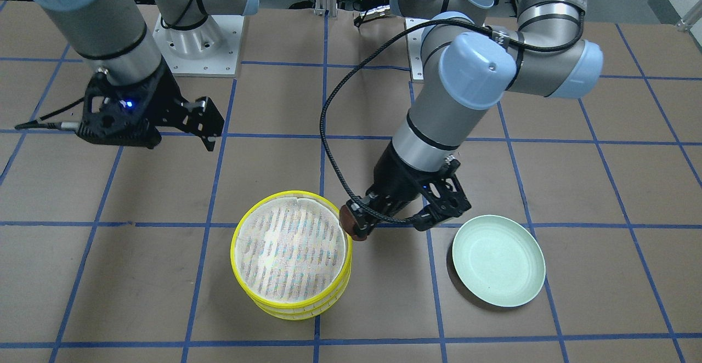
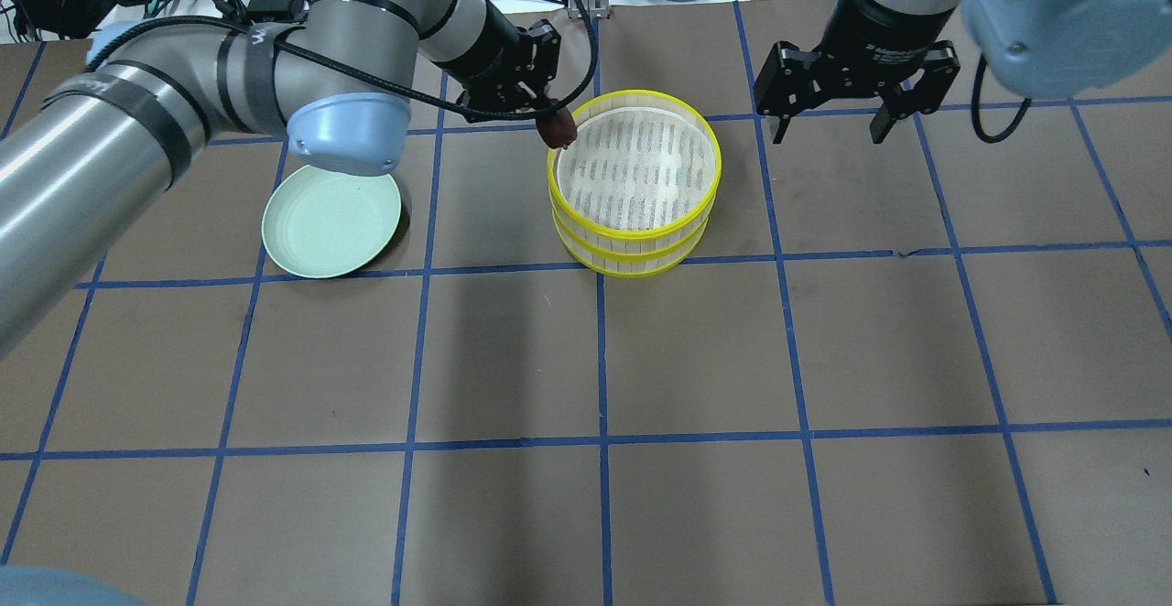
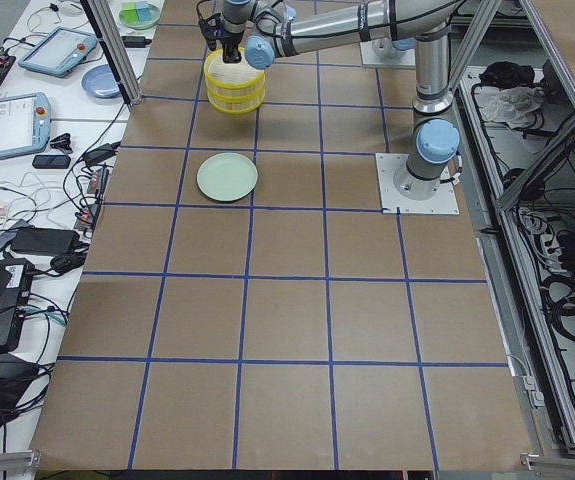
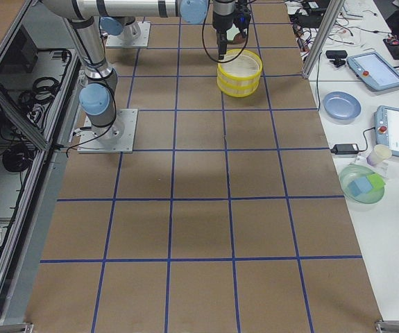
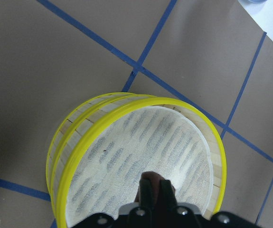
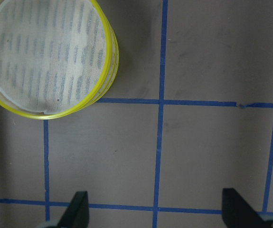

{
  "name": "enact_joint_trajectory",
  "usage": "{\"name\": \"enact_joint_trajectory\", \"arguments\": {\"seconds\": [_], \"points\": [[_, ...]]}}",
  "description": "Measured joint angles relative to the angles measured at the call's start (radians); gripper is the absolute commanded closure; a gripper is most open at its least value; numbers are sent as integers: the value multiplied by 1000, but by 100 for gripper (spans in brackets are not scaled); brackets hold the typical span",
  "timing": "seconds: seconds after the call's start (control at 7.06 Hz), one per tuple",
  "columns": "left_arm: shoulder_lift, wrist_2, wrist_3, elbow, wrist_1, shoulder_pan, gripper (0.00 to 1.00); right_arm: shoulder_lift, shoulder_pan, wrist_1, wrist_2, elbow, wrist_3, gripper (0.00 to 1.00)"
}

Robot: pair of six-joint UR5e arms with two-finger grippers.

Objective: Stack buns with steamer

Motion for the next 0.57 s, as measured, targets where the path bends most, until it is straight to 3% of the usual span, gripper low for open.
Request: {"name": "enact_joint_trajectory", "arguments": {"seconds": [0.57], "points": [[-57, 0, 12, -2, 65, -7, 0, -18, 1, 7, -12, 1, -25, 0]]}}
